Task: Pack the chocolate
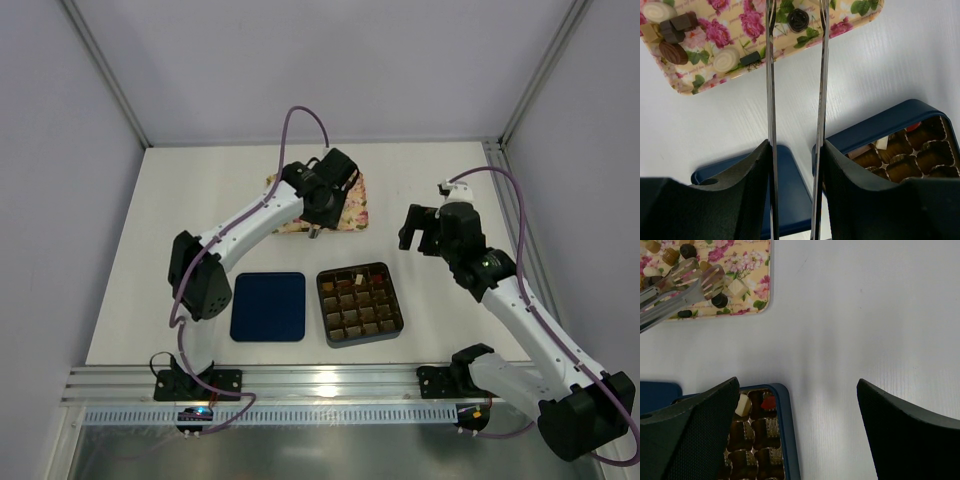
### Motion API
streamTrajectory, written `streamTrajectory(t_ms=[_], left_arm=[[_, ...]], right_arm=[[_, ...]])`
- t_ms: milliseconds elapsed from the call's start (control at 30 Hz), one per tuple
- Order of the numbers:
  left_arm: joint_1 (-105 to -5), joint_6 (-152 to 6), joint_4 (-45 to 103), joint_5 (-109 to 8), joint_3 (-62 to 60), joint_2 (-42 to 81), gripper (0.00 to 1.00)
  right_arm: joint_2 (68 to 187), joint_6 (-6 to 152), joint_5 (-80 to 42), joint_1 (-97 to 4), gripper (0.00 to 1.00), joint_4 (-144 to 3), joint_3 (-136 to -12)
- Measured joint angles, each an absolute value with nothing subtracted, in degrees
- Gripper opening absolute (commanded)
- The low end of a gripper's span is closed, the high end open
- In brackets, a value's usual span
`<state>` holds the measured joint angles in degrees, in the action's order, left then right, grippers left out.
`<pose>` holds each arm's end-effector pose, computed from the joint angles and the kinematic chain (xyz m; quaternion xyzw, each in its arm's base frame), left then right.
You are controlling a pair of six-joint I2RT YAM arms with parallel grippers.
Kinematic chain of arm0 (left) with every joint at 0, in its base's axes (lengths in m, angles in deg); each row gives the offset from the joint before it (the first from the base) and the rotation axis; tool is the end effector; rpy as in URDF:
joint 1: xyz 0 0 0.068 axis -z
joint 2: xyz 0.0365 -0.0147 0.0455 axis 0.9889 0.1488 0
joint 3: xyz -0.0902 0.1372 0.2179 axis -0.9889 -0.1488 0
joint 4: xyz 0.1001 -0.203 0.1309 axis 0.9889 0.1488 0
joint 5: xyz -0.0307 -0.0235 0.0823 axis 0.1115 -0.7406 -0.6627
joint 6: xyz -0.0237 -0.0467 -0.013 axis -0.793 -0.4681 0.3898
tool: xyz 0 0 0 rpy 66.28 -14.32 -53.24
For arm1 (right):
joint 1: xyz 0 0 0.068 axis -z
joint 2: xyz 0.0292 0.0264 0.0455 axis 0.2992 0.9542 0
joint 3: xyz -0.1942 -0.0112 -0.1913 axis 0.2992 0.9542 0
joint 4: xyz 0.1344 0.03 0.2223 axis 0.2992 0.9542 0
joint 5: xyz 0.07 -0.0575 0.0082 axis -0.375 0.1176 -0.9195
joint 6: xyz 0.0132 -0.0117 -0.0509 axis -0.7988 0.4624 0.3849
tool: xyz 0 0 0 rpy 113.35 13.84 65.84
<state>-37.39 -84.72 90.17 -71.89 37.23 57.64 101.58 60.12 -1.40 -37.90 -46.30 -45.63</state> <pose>0.3096 -0.2881 0.3075 0.1478 0.9530 -0.0393 0.2616 0.2005 0.0682 0.2968 0.0375 0.8747 0.0905 0.4747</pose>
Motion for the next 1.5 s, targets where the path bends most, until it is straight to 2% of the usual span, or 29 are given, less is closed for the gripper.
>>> streamTrajectory(t_ms=[833,1333,1500], left_arm=[[-37.4,-80.6,89.4,-69.1,39.4,64.0,0.43],[-37.4,-79.9,89.2,-68.9,40.0,64.6,0.3],[-37.5,-79.3,89.6,-69.1,42.4,64.8,0.3]], right_arm=[[101.6,60.1,-1.6,-37.9,1.0,-46.3,-45.3],[101.6,60.1,-1.8,-37.8,1.0,-46.3,-45.2],[101.6,60.1,-1.8,-37.8,1.0,-46.3,-45.2]])
